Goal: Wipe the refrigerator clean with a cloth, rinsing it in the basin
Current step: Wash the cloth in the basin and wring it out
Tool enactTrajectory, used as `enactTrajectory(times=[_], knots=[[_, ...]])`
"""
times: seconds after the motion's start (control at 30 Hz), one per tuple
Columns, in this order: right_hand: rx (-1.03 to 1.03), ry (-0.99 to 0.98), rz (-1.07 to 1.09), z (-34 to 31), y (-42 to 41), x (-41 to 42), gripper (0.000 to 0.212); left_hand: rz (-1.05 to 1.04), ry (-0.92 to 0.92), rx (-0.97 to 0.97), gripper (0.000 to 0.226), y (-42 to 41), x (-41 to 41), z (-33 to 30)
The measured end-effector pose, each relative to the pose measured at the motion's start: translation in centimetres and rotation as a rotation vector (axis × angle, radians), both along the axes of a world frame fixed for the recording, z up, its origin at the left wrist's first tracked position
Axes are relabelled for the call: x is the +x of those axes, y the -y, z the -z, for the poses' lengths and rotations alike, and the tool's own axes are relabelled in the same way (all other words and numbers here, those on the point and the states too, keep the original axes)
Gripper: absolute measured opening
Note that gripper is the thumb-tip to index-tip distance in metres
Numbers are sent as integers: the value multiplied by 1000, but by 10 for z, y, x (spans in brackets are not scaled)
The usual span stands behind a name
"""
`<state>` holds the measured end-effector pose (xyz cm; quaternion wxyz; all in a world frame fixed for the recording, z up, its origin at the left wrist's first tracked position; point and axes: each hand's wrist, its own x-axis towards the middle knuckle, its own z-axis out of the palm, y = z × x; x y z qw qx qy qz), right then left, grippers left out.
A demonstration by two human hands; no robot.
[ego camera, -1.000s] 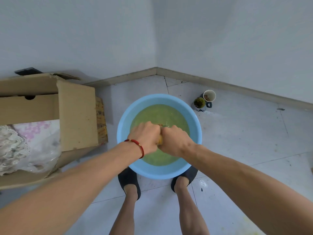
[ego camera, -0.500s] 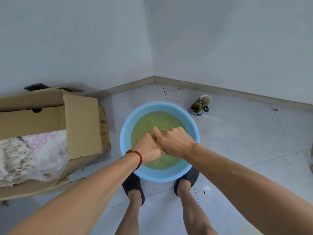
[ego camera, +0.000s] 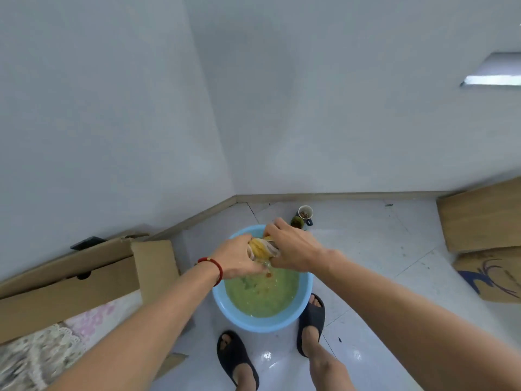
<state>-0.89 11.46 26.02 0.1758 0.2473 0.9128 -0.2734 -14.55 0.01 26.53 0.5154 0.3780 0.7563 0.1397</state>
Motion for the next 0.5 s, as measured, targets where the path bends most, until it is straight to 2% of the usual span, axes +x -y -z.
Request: enactTrajectory(times=[0.13,0.2,0.27,0.33,0.43,0.5], knots=[[-212,-33,256,-78,11,22,32,65,124,197,50,11,-23,-70],[-417,-53,418,-111,26,39,42,45,210,307,51,12,-32,-101],[-667,-174,625,-137,43,61,59,-24,376,412,40,9,-34,-128],[-869,-284,774,-157,60,78,57,-30,454,477,32,6,-30,-150],[-806,-439,877,-186,83,97,27,114,455,522,38,-1,-9,-183],[-719,-581,829,-199,93,103,27,217,440,540,43,-3,7,-203]])
